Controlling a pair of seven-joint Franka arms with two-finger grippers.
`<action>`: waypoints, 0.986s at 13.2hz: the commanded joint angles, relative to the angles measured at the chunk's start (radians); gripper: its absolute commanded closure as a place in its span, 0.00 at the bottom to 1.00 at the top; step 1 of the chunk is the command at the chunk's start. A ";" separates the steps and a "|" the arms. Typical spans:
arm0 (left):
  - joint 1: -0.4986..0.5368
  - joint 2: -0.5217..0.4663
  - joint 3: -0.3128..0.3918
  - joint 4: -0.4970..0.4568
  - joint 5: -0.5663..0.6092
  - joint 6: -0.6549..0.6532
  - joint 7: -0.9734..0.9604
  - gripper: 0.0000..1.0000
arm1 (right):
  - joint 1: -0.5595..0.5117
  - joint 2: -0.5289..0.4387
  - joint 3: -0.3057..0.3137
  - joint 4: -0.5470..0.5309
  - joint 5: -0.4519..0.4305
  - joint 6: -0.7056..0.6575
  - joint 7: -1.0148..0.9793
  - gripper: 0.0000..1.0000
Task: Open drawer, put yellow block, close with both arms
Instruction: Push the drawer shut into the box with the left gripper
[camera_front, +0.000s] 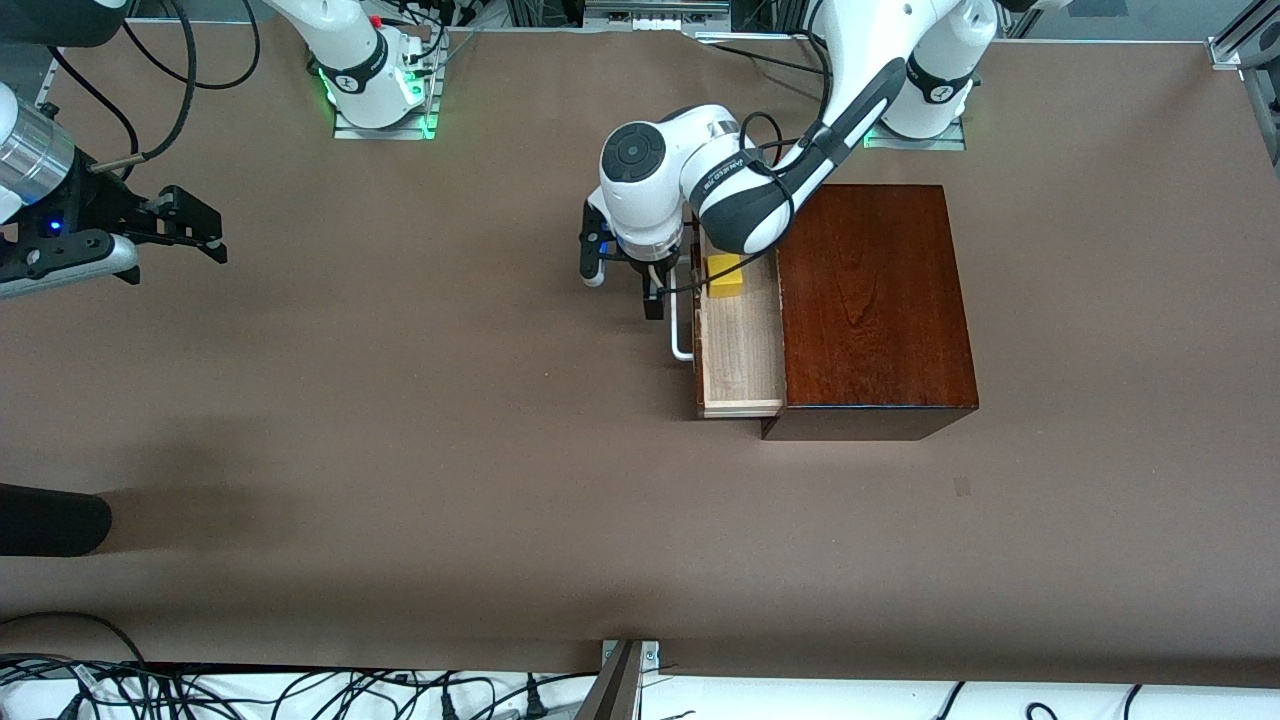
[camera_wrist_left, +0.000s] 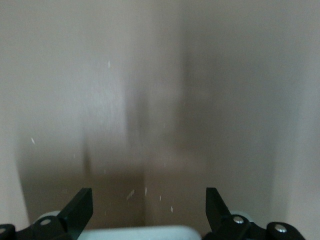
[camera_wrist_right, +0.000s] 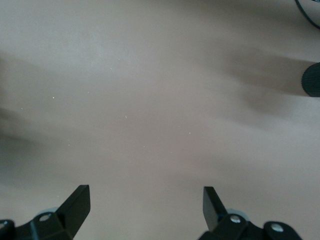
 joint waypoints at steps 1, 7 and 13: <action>0.035 -0.020 0.002 -0.006 0.058 -0.085 0.035 0.00 | -0.004 0.001 0.000 0.028 -0.016 -0.032 0.010 0.00; 0.104 -0.027 0.000 -0.003 0.058 -0.160 0.085 0.00 | -0.001 0.004 0.004 0.034 -0.013 -0.038 0.013 0.00; 0.119 -0.036 0.000 -0.003 0.058 -0.235 0.085 0.00 | 0.000 0.001 0.007 0.034 -0.011 -0.040 0.011 0.00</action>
